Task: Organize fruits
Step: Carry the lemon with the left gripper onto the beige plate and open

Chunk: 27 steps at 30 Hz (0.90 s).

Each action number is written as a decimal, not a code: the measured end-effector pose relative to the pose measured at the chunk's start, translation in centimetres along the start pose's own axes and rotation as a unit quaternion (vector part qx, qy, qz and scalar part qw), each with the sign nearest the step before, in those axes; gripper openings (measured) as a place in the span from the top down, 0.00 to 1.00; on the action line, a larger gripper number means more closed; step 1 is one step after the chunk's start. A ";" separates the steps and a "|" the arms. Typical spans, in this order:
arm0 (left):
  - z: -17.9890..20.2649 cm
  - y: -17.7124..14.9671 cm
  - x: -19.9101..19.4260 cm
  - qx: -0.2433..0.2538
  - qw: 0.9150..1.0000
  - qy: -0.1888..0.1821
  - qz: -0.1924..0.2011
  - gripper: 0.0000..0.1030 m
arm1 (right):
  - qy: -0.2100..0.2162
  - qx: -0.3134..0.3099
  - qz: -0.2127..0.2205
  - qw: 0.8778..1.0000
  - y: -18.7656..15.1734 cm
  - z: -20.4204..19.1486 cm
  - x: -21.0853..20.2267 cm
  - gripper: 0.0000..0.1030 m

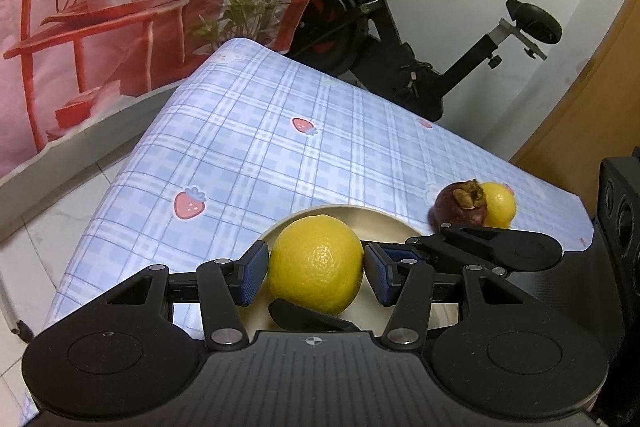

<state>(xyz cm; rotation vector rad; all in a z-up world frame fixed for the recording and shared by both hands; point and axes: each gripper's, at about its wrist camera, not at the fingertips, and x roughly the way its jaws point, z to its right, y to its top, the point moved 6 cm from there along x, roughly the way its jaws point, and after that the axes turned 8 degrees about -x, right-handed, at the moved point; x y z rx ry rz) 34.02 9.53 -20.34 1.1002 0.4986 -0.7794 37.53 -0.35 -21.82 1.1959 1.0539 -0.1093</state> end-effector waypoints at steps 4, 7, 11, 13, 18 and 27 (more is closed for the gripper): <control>-0.2 0.0 0.2 -0.001 1.000 0.010 0.001 0.46 | 0.000 0.005 -0.001 1.000 -0.1 0.0 0.4 0.38; -0.2 -0.1 0.2 0.000 1.000 0.016 0.005 0.47 | -0.004 0.005 -0.001 1.000 -0.2 -0.1 0.6 0.38; 0.2 0.1 -0.5 0.000 1.000 0.022 0.015 0.46 | -0.015 0.008 0.009 1.000 0.1 0.0 0.3 0.38; 0.5 0.1 -1.1 0.003 1.000 0.023 0.020 0.46 | -0.017 0.002 0.011 1.000 0.1 -0.2 -0.2 0.38; 1.5 -0.1 -2.9 0.019 0.999 0.032 0.031 0.46 | -0.024 0.012 0.025 0.999 -0.4 -0.1 -2.5 0.38; 3.5 -1.4 -5.0 0.043 0.997 0.046 0.050 0.46 | -0.043 0.047 0.048 0.997 -3.5 1.0 -7.5 0.37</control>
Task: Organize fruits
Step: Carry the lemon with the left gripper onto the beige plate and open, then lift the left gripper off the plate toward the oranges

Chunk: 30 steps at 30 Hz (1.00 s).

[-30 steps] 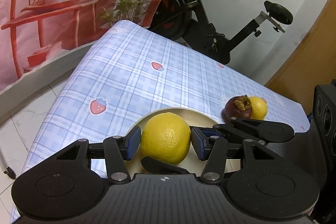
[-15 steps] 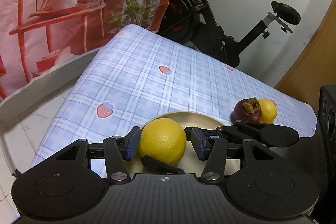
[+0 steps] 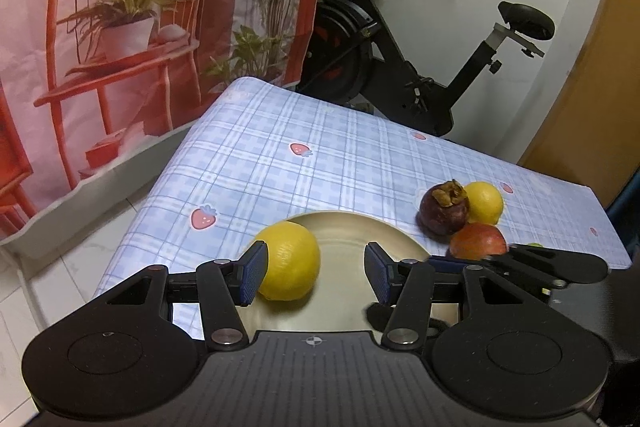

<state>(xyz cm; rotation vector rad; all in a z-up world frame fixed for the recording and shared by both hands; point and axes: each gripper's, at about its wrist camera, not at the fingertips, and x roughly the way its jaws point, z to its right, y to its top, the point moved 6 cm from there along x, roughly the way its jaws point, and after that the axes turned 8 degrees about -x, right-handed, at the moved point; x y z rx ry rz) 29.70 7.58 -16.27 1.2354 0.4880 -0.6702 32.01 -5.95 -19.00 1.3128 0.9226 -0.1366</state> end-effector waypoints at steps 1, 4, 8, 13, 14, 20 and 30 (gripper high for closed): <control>0.2 -0.1 -0.2 0.002 1.000 0.000 0.002 0.46 | -0.004 0.005 0.004 1.000 -0.4 0.3 -0.7 0.37; 1.2 -0.3 -0.6 0.010 1.000 -0.002 0.006 0.46 | -0.013 0.019 0.015 1.000 -1.4 1.2 -2.6 0.37; 2.6 -0.8 -1.0 0.021 1.000 -0.008 0.008 0.46 | -0.030 0.040 0.026 0.998 -2.6 2.4 -4.8 0.37; 4.2 -1.6 -1.1 0.023 0.999 -0.022 0.005 0.46 | -0.051 0.058 0.038 0.996 -4.0 3.5 -7.4 0.37; 4.5 -1.9 -1.1 0.021 0.999 -0.025 0.003 0.46 | -0.056 0.059 0.040 0.996 -4.3 3.7 -8.0 0.37; 6.9 -3.7 -0.8 0.035 0.998 -0.044 -0.010 0.46 | -0.081 0.052 0.045 0.994 -6.8 3.8 -11.0 0.37; 9.6 -6.2 -1.1 0.063 0.995 -0.069 -0.021 0.46 | -0.103 0.064 0.048 0.991 -9.6 4.6 -13.7 0.37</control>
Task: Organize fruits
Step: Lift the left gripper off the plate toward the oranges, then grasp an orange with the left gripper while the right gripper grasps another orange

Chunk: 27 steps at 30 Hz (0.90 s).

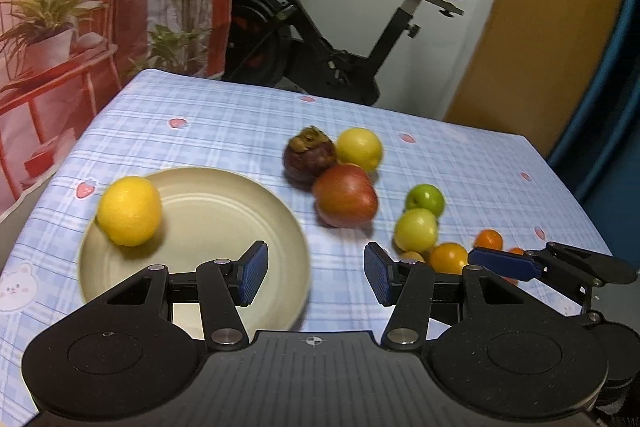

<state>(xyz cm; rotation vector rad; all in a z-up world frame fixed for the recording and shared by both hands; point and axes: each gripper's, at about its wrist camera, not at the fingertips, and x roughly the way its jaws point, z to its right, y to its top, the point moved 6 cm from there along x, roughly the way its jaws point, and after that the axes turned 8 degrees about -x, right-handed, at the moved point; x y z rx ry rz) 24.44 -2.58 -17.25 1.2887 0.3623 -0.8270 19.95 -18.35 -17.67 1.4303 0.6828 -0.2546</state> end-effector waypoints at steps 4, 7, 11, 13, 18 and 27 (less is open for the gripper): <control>0.9 -1.1 0.0 0.006 1.000 -0.006 -0.003 0.46 | -0.002 0.005 -0.003 1.000 -1.3 0.3 -0.6 0.37; 1.3 -1.6 0.1 0.008 1.000 -0.007 -0.007 0.46 | -0.002 0.006 -0.013 1.000 -2.5 0.5 -0.8 0.37; 1.5 -2.0 0.1 0.008 1.000 -0.005 -0.008 0.46 | -0.007 0.019 -0.020 1.000 -3.4 1.2 -0.8 0.39; 1.4 -2.2 0.1 0.006 1.000 -0.005 -0.008 0.46 | -0.011 0.029 -0.019 0.999 -3.6 1.8 -0.9 0.42; 1.5 -2.7 0.2 -0.003 1.000 -0.005 -0.011 0.47 | -0.013 0.045 -0.019 0.999 -4.1 2.8 -1.4 0.50; 2.2 -3.7 0.2 -0.001 1.000 -0.020 -0.022 0.47 | 0.000 0.034 -0.028 0.999 -4.5 2.5 -2.0 0.62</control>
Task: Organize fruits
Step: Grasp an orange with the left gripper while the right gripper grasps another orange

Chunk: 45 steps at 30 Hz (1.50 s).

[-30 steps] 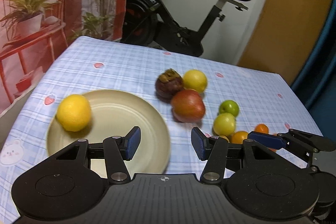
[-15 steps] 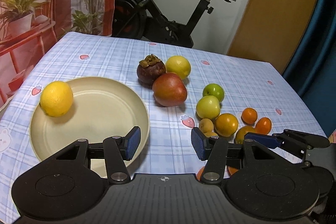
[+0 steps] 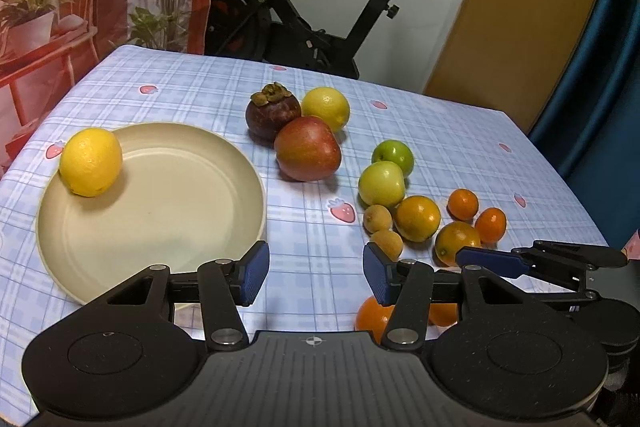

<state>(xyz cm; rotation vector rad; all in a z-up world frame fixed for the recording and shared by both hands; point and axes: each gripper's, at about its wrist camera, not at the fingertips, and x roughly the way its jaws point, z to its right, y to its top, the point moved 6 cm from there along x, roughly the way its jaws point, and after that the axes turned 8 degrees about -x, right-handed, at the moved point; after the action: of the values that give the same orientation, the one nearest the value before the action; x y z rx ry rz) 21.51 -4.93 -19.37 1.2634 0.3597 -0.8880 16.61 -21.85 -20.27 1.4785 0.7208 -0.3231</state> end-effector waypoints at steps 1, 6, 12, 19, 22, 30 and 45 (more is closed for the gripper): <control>0.0 0.0 0.0 -0.001 1.000 0.000 0.000 0.47 | 0.002 -0.003 0.000 1.000 0.0 -0.2 0.0 0.62; 0.0 -0.1 -0.1 -0.003 1.000 -0.001 -0.004 0.47 | 0.009 -0.022 -0.004 1.000 0.0 -1.2 0.0 0.62; 0.8 -0.9 0.3 0.008 1.000 -0.018 -0.021 0.47 | -0.013 -0.015 -0.012 1.000 -0.4 -0.2 -0.5 0.62; 2.0 -2.0 0.7 0.026 0.998 -0.036 -0.040 0.47 | -0.014 -0.010 -0.027 1.000 -1.3 0.3 -0.7 0.62; 2.0 -2.1 0.8 0.026 0.998 -0.036 -0.043 0.47 | -0.013 -0.007 -0.027 1.000 -1.4 0.4 -0.7 0.62; 2.4 -2.7 1.4 0.024 0.997 -0.051 -0.058 0.47 | -0.010 -0.004 -0.033 0.999 -1.7 0.4 -0.5 0.61; 2.4 -3.9 2.9 0.003 0.993 -0.081 -0.089 0.51 | 0.010 0.017 -0.034 0.999 -2.3 0.6 0.6 0.59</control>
<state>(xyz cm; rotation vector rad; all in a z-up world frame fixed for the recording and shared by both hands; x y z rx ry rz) 19.93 -8.40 -23.22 1.1674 0.3445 -1.1372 15.84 -22.55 -22.49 1.4934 0.7854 -0.3746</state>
